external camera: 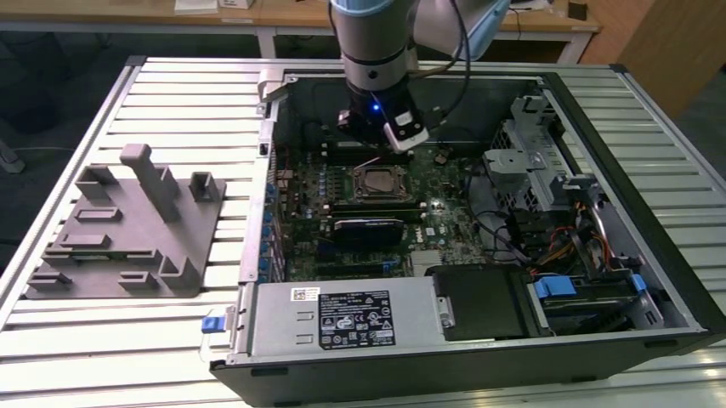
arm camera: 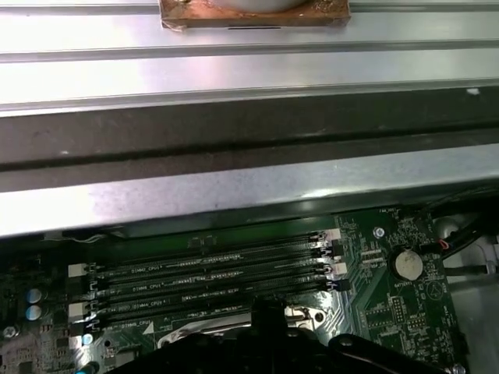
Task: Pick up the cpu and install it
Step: 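Install the first cpu locking lever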
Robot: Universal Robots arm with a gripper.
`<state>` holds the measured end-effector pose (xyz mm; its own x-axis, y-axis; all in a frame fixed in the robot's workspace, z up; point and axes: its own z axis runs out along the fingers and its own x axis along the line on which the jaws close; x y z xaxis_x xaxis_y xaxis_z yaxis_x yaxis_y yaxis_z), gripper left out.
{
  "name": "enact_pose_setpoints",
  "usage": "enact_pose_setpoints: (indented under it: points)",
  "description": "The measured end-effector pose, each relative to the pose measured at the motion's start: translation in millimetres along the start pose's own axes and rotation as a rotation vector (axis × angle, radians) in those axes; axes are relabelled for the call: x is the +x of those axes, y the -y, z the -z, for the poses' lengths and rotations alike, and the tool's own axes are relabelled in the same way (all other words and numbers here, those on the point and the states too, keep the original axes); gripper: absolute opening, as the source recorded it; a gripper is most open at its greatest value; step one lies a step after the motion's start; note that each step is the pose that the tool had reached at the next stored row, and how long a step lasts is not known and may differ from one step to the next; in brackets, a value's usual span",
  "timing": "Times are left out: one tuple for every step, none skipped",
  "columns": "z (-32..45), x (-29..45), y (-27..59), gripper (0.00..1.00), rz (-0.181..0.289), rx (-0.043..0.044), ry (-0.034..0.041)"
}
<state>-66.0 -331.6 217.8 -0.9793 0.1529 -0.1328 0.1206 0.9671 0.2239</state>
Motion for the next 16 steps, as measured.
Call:
enact_pose_setpoints:
  points:
    - [-0.7,0.1,0.2,0.11,0.0,-0.0028,0.0007]
    - [-1.4,0.3,0.3,0.11,-0.001,-0.0053,0.0014]
    - [-2.3,0.3,0.5,0.11,-0.001,-0.0068,0.0024]
    - [-2.9,0.4,0.6,0.11,-0.001,-0.0071,0.0031]
    - [-3.2,0.4,0.7,0.11,-0.002,-0.007,0.0035]
    - [-3.4,0.5,0.8,0.11,-0.003,-0.0067,0.0041]
    - [-3.7,0.6,0.8,0.11,-0.006,-0.0063,0.0048]
    - [-4.0,0.6,0.8,0.11,-0.01,-0.0057,0.006]
    - [-4.4,0.7,0.7,0.11,-0.018,-0.0044,0.0079]
    - [-4.8,0.8,0.8,0.11,-0.028,-0.0031,0.0105]
    - [-5.1,0.8,0.9,0.11,-0.04,-0.0013,0.0135]
    - [-5.5,0.9,0.9,0.11,-0.051,0.0003,0.0162]
    - [-5.8,1.2,0.9,0.11,-0.06,0.0017,0.0186]
    - [-6.1,1.7,0.7,0.11,-0.066,0.0025,0.0203]
    - [-6.4,2.1,0.5,0.11,-0.071,0.003,0.0216]
    - [-6.7,2.7,0.1,0.11,-0.076,0.0038,0.0228]
